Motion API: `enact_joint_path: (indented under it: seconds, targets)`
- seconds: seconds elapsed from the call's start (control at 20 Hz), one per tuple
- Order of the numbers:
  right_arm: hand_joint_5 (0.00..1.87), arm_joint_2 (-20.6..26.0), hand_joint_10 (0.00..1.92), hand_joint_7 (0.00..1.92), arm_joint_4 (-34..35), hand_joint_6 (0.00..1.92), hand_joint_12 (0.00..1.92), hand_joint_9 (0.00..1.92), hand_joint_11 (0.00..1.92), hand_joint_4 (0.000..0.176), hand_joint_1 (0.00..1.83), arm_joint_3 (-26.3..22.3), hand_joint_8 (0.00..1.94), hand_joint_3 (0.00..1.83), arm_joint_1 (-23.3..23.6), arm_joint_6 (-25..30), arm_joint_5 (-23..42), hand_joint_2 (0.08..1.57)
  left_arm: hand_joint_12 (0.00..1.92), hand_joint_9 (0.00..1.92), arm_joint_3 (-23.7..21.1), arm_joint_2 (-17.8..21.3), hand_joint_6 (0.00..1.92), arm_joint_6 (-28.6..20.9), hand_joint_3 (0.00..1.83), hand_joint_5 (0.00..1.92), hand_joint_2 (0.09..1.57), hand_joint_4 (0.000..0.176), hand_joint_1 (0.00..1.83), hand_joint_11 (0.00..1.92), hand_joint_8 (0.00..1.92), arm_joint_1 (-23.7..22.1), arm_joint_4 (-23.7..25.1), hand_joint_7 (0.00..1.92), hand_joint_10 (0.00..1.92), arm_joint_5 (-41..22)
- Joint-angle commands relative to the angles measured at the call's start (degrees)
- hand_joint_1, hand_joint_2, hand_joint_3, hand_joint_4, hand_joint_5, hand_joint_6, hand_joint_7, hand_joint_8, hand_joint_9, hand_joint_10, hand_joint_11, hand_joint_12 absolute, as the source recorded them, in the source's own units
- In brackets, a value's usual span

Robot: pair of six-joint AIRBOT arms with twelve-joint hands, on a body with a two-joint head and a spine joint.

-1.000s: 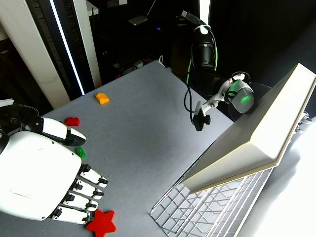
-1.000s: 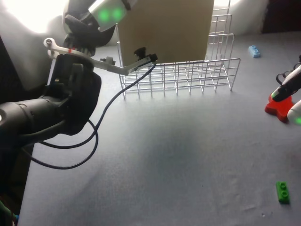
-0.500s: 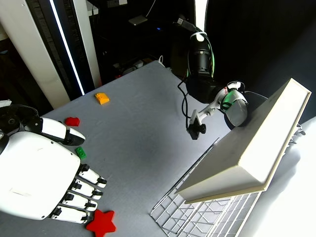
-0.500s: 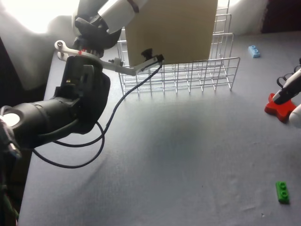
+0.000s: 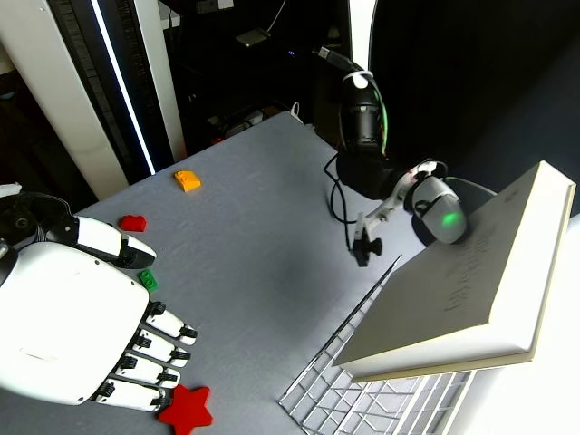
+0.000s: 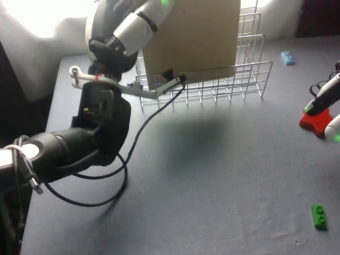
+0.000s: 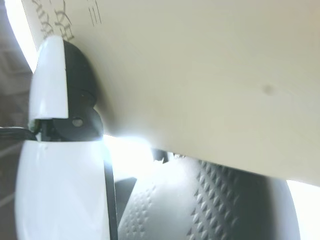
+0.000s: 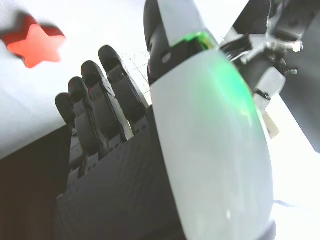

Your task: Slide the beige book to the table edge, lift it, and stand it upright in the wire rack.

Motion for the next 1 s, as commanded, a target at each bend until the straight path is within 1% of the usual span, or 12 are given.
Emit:
enact_joint_path:
  seconds: [0.0,0.1,0.2,0.3,0.35,0.4,0.45,0.55,0.6,0.65,0.8,0.95]
  targets:
    - [0.32,0.36,0.0,0.3,-1.99,0.0,0.84,0.29,0.0,0.0,0.21,0.11,0.0,0.0,0.72,0.18,-3.72,1.19,1.59,0.89,0.26,0.01,1.08,-1.04,0.0,0.82,1.14,0.0,1.49,0.78,1.15,-0.24,1.5,0.83,1.19,-7.11]
    - [0.33,0.36,0.01,0.31,-1.99,0.01,0.85,0.3,0.0,0.0,0.21,0.12,0.01,0.0,0.72,0.18,-3.72,1.19,1.6,0.89,0.83,-0.89,1.08,-1.03,0.0,0.83,1.14,0.0,1.49,0.77,1.15,-0.04,1.49,0.84,1.19,-7.11]
    - [0.33,0.34,0.0,0.31,-1.99,0.0,0.82,0.29,0.0,0.0,0.21,0.12,0.0,0.0,0.72,0.12,-3.72,1.18,1.6,0.9,1.33,-1.65,1.08,-1.02,0.0,0.84,1.14,0.0,1.49,0.76,1.15,0.08,1.49,0.84,1.18,-7.09]
    - [0.32,0.23,0.0,0.3,-1.99,0.0,0.79,0.28,0.0,0.0,0.22,0.12,0.0,0.0,0.75,0.08,-3.72,1.18,1.62,0.87,1.65,-2.32,1.1,-0.96,0.0,0.83,1.15,0.0,1.49,0.74,1.17,0.47,1.49,0.81,1.21,-6.99]
    - [0.32,0.19,0.0,0.31,-1.99,0.0,0.8,0.29,0.0,0.0,0.2,0.12,0.0,0.0,0.77,-0.02,-3.7,1.19,1.59,0.89,1.68,-2.51,1.08,-0.91,0.0,0.85,1.14,0.0,1.49,0.76,1.15,0.69,1.49,0.83,1.18,-6.91]
    - [0.32,0.15,0.0,0.31,-1.99,0.0,0.8,0.28,0.0,0.0,0.18,0.11,0.0,0.0,0.82,-0.03,-3.68,1.2,1.58,0.88,1.68,-2.67,1.07,-0.91,0.0,0.85,1.14,0.0,1.49,0.78,1.16,0.89,1.49,0.82,1.19,-6.86]
    - [0.32,0.15,0.0,0.31,-1.99,0.0,0.79,0.28,0.0,0.0,0.19,0.11,0.0,0.0,0.86,-0.03,-3.69,1.2,1.58,0.87,1.66,-2.77,1.06,-0.9,0.0,0.84,1.15,0.0,1.49,0.78,1.22,1.12,1.49,0.79,1.21,-6.84]
    - [0.32,0.14,0.0,0.31,-1.99,0.0,0.79,0.29,0.0,0.0,0.2,0.11,0.0,0.0,0.86,-0.01,-3.64,1.19,1.6,0.86,1.94,-2.95,1.09,-0.9,0.0,0.83,1.15,0.0,1.49,0.77,1.2,1.41,1.45,0.8,1.21,-6.81]
    - [0.32,0.12,0.0,0.31,-1.99,0.0,0.79,0.29,0.0,0.0,0.2,0.12,0.0,0.0,0.89,-0.02,-3.64,1.19,1.59,0.88,2.2,-3.1,1.09,-0.88,0.0,0.84,1.14,0.0,1.49,0.77,1.16,1.53,1.2,0.82,1.19,-6.8]
    - [0.31,0.07,0.0,0.29,-1.99,0.0,0.77,0.28,0.0,0.0,0.19,0.12,0.0,0.0,0.91,-0.02,-3.64,1.19,1.56,0.86,2.5,-3.28,1.12,-0.84,0.0,0.82,1.14,0.0,1.49,0.8,1.17,1.67,0.78,0.8,1.21,-6.8]
    - [0.33,-0.16,0.01,0.31,-1.99,0.0,0.81,0.3,0.0,0.0,0.22,0.11,0.0,0.0,1.04,-0.11,-3.65,1.18,1.57,0.89,3.32,-3.79,1.09,-0.49,0.0,0.82,1.14,0.0,1.49,0.78,1.18,2.11,-1.12,0.82,1.19,-6.91]
    - [0.31,-0.28,0.0,0.3,-1.99,0.0,0.79,0.28,0.0,0.0,0.21,0.12,0.0,0.0,1.09,-0.17,-3.66,1.19,1.58,0.85,4.55,-4.38,1.13,-0.4,0.0,0.8,1.15,0.0,1.49,0.79,1.21,2.18,-1.13,0.79,1.24,-6.88]
